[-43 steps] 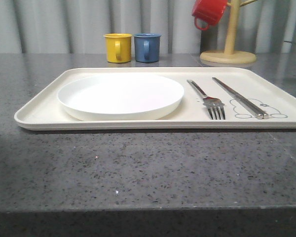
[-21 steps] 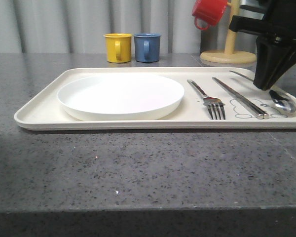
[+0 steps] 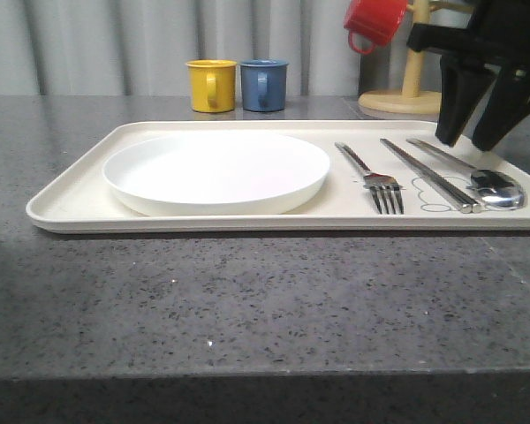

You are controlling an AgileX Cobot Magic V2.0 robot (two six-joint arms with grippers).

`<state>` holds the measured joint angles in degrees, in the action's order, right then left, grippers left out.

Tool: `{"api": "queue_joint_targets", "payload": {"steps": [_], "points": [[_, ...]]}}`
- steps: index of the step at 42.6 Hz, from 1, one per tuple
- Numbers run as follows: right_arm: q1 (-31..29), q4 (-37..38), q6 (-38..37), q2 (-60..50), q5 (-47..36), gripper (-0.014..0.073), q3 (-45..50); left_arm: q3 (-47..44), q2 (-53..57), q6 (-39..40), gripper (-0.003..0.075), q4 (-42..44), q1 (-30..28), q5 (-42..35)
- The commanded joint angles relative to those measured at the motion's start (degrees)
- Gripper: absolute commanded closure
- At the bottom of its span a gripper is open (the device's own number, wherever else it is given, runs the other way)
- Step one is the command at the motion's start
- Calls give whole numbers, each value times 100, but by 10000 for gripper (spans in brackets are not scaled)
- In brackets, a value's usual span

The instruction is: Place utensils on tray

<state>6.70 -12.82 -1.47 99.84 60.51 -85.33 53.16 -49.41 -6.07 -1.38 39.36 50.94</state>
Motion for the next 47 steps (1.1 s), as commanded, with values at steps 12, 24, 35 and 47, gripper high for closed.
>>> {"api": "queue_joint_targets", "payload": {"steps": [12,24,35,47], "points": [[653,375,841,-2545,-200,230,605,151,33,60,240,-68,32,-380],[873,428,979,-4600,13,230,1870,151,33,60,240,-68,32,-380],[873,396,906,-6184,395,230,2788,151,33,60,240,-68,32,-380],[873,519,481,-7320,388,232,3335,151,33,60,240,-68,32,-390]]}}
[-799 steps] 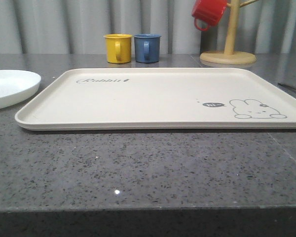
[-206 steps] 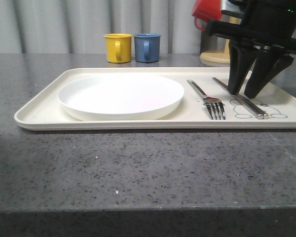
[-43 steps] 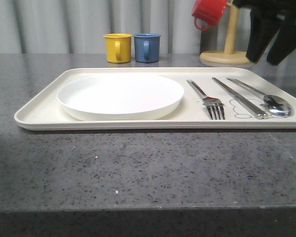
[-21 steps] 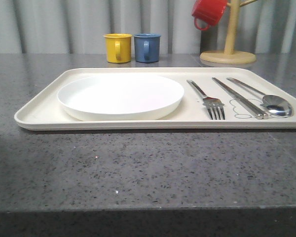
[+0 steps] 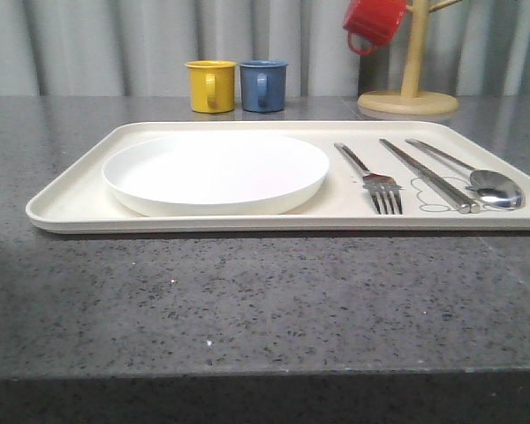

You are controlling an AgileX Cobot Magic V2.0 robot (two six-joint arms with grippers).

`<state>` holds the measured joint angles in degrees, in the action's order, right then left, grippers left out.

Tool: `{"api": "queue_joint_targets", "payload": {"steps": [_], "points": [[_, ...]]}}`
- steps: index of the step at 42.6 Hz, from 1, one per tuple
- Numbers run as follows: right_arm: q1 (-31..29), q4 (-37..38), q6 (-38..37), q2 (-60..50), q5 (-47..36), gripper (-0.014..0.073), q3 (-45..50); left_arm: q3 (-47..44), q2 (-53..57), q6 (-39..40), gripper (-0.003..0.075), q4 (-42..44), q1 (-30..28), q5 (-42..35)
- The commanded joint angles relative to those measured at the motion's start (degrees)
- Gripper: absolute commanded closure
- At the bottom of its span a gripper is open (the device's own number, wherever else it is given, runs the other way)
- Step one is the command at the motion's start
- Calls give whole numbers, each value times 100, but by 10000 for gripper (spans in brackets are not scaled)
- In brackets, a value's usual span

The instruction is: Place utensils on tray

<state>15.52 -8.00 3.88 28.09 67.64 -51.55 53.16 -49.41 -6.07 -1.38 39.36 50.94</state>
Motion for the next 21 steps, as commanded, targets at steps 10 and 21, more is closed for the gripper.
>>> {"api": "queue_joint_targets", "payload": {"steps": [10,21], "points": [[-9,130,-54,-335,-314,337,-13,151,33,7,351,-31,32,-369],[-9,130,-54,-335,-320,664,-13,151,33,-6,719,138,32,-401]]}}
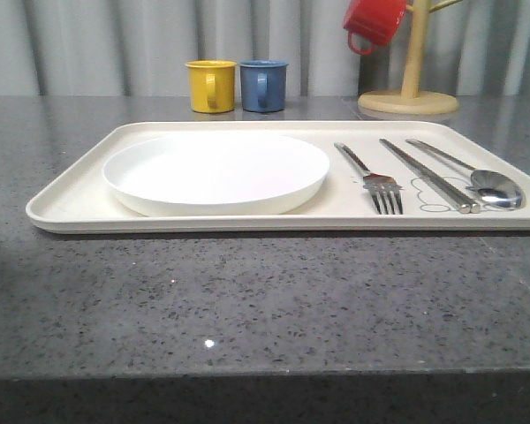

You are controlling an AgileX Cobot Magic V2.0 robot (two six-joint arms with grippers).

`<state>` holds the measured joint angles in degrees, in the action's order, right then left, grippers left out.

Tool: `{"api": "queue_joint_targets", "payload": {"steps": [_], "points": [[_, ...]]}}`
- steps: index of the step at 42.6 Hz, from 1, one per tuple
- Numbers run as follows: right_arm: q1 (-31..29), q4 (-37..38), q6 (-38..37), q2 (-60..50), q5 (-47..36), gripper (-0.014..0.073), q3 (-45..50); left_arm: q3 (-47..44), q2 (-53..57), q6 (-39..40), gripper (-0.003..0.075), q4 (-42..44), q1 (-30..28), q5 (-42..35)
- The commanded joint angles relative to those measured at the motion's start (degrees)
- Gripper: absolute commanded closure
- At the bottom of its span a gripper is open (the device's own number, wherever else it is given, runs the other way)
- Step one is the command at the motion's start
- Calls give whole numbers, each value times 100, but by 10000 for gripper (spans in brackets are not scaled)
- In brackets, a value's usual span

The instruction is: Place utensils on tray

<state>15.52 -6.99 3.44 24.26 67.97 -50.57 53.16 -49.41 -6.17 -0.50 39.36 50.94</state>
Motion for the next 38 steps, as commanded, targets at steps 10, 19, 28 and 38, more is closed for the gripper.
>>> {"api": "queue_joint_targets", "payload": {"steps": [10,19,28,38], "points": [[-9,28,-10,48,-348,661,-110,151,33,4,741,147,32,-401],[-9,28,-10,48,-348,661,-110,151,33,4,741,147,32,-401],[-9,28,-10,48,-348,661,-110,151,33,4,741,147,21,-406],[-9,28,-10,48,-348,661,-110,-268,735,4,741,308,-643,-622]]}}
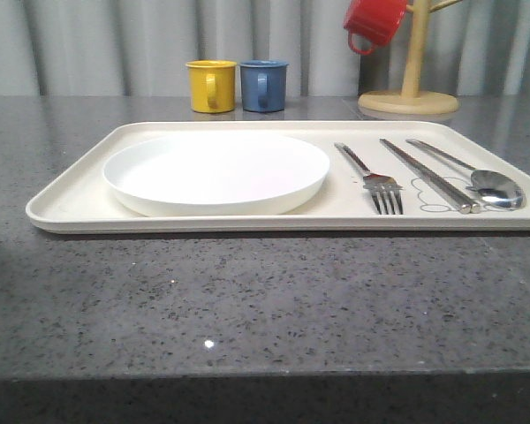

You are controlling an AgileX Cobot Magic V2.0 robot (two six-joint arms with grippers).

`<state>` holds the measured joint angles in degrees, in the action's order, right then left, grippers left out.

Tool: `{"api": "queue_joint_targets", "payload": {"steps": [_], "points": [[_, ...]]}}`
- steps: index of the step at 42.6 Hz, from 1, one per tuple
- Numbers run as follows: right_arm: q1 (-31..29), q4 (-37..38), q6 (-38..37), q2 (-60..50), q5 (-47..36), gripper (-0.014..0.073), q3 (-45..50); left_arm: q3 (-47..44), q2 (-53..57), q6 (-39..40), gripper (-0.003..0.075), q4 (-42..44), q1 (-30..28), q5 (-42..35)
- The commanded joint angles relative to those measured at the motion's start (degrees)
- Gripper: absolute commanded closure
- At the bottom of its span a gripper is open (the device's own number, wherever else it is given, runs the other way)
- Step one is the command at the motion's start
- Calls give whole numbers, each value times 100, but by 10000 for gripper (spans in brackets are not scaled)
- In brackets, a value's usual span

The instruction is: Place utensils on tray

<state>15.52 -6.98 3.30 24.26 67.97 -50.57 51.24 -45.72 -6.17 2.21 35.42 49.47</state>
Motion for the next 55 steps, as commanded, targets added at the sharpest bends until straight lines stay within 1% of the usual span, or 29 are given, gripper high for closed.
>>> {"api": "queue_joint_targets", "payload": {"steps": [1,3,7,8,12,17,20,25,27,29,35,49,55], "points": [[-9,26,3,48,-348,661,-110,-240,502,4,741,14,-408,-644],[-9,26,3,48,-348,661,-110,-542,800,4,741,-21,-656,-1005],[-9,26,3,48,-348,661,-110,-1439,1644,4,741,-79,-1263,-2095],[-9,26,3,48,-348,661,-110,-1804,1883,4,741,-130,-1421,-2399],[-9,26,3,48,-348,661,-110,-2797,2701,4,741,-258,-1947,-3453],[-9,26,3,48,-348,661,-110,-3979,3573,4,741,-284,-2452,-4592],[-9,26,3,48,-348,661,-110,-4547,3965,4,741,-284,-2648,-5065],[-9,26,3,48,-348,661,-110,-5075,4403,4,741,-284,-2914,-5622],[-9,26,3,48,-348,661,-110,-5178,4503,4,741,-284,-2963,-5689],[-9,26,3,48,-348,661,-110,-5168,4576,4,741,-284,-3006,-5539],[-9,26,3,48,-348,661,-110,-5168,4730,4,741,-284,-3125,-5538],[-9,26,3,48,-348,661,-110,-5168,4730,4,741,-284,-3287,-5538],[-9,26,3,48,-348,661,-110,-5168,4730,4,741,-284,-3520,-5538]]}}
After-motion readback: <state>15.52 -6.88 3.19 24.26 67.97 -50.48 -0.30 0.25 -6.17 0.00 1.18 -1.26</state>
